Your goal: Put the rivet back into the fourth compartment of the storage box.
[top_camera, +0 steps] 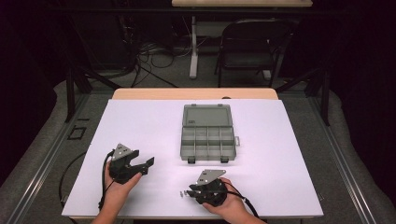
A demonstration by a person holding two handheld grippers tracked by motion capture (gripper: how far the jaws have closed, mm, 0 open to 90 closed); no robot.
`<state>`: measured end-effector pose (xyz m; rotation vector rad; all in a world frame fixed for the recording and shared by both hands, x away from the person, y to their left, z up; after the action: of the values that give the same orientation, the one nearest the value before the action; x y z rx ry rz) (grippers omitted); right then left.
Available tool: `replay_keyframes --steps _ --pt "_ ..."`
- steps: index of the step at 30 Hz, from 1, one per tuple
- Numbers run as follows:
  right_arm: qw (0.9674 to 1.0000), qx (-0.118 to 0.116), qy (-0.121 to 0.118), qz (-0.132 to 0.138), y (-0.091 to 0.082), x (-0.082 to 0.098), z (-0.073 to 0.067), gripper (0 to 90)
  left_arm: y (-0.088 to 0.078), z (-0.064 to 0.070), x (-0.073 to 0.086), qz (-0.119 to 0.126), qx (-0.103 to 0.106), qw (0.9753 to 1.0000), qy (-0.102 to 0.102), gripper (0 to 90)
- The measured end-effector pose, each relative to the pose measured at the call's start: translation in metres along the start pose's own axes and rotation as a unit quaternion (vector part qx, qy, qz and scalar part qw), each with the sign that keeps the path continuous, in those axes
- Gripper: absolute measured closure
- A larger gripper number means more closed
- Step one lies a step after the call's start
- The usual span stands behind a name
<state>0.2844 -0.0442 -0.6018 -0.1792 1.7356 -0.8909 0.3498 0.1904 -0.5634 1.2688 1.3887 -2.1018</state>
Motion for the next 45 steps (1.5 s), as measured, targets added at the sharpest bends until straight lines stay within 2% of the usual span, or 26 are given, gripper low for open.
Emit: replay_keyframes --steps 5,6,7,18,20,22,36,43,44,45 --pt "1.0000 -0.003 0.004 0.002 0.0016 -0.0006 -0.0008 76.6 -0.0001 -0.0001 -0.0001 0.001 0.000 1.0000 0.000 28.2" --pt "1.0000 -0.001 0.004 0.009 0.0031 -0.0010 -0.0009 77.0 0.0000 0.0000 -0.0001 0.001 0.000 1.0000 0.000 28.2" --pt "1.0000 -0.002 0.004 0.002 0.0026 -0.0004 -0.0011 77.4 0.0000 0.0000 0.0000 0.001 0.000 1.0000 0.000 28.2" --pt "1.0000 -0.002 0.008 -0.004 0.0049 0.0003 0.0004 84.1 -0.0001 -0.0002 0.0000 0.002 -0.001 1.0000 -0.001 28.5" --pt "0.9999 -0.006 0.011 0.006 0.0062 -0.0004 0.0007 84.4 0.0001 -0.0001 0.0002 0.001 -0.001 1.0000 -0.001 28.6" --pt "0.9999 -0.006 0.011 -0.002 0.0048 0.0001 0.0009 89.2 0.0000 -0.0001 0.0000 0.002 -0.001 1.0000 0.000 28.6" --pt "0.9996 -0.013 0.027 -0.002 0.0047 -0.0006 0.0032 89.4 -0.0006 -0.0008 -0.0002 0.003 -0.004 1.0000 0.000 28.6" --pt "0.9993 -0.016 0.032 0.010 -0.0015 -0.0046 0.0051 89.4 -0.0006 -0.0010 -0.0002 0.004 -0.004 1.0000 -0.001 28.6" --pt "0.9990 -0.017 0.035 0.021 -0.0014 -0.0058 0.0052 89.4 -0.0007 -0.0009 -0.0003 0.005 -0.005 1.0000 -0.001 28.6" --pt "0.9991 -0.018 0.036 0.016 -0.0036 -0.0059 0.0059 89.4 -0.0010 -0.0011 -0.0005 0.005 -0.005 1.0000 0.000 28.5"
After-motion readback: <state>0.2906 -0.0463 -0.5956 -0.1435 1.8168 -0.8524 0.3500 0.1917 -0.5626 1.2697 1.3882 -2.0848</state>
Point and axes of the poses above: each handheld gripper's, and its own axes: y roughly forward along the jaws, x roughly out of its underside, z roughly to its right, the point moved 6 cm from there along y, roughly forward along the jaws
